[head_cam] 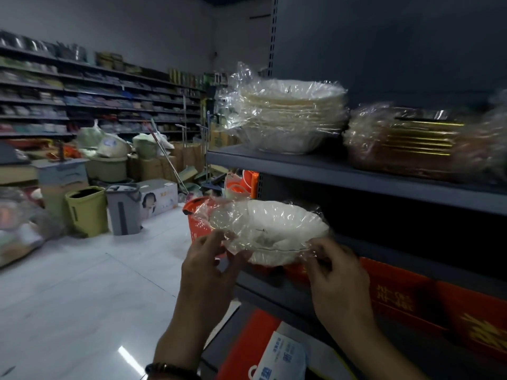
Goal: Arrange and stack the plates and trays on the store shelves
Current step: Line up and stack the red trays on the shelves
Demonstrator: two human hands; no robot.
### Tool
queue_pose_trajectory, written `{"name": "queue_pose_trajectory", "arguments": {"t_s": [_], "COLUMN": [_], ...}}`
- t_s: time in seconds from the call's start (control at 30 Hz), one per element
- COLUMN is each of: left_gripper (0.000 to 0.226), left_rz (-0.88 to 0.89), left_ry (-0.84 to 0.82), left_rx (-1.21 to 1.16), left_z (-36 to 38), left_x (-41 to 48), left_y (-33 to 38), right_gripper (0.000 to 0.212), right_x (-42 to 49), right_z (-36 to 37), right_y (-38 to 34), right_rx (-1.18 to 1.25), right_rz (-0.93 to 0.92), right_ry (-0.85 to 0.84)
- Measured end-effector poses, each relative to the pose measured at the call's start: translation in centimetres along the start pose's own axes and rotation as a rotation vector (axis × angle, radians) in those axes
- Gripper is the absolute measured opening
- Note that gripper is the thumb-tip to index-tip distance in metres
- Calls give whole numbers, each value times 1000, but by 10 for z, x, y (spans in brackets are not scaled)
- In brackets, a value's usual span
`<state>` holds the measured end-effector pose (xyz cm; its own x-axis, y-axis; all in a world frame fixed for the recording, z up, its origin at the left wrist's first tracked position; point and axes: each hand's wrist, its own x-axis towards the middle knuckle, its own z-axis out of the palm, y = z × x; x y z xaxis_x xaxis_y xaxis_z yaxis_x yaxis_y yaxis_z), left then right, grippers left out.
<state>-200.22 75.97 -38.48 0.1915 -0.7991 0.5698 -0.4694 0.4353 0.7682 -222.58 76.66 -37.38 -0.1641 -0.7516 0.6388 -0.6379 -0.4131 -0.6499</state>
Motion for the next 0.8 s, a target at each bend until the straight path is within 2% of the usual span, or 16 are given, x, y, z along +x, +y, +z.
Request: {"name": "queue_pose_trajectory", "arguments": {"t_s": [0.17,0.33,0.47,0.7,0.8], "left_gripper": [27,34,18,30,28], "left_rz": [-13,59,113,229,258], "left_ry": [75,150,213,251,248], "left_rx": [-17,5,-3,10,22], "left_z": [-45,-92,-125,-157,-157], "left_x": [-20,-34,-37,-15,12], "left_y": [40,85,124,186,204], "right_gripper": [11,11,8,12,12], "right_x": [-11,-17,-16,9,37], "right_z": [-23,-45,-65,-105,-126], "right_y": [-38,-82,-118,-171,-192], "right_rx": [40,114,202,255,193], "right_rz": [-55,-143,-207,-255,-283], "right_ry": [-19,13,48,78,81]}}
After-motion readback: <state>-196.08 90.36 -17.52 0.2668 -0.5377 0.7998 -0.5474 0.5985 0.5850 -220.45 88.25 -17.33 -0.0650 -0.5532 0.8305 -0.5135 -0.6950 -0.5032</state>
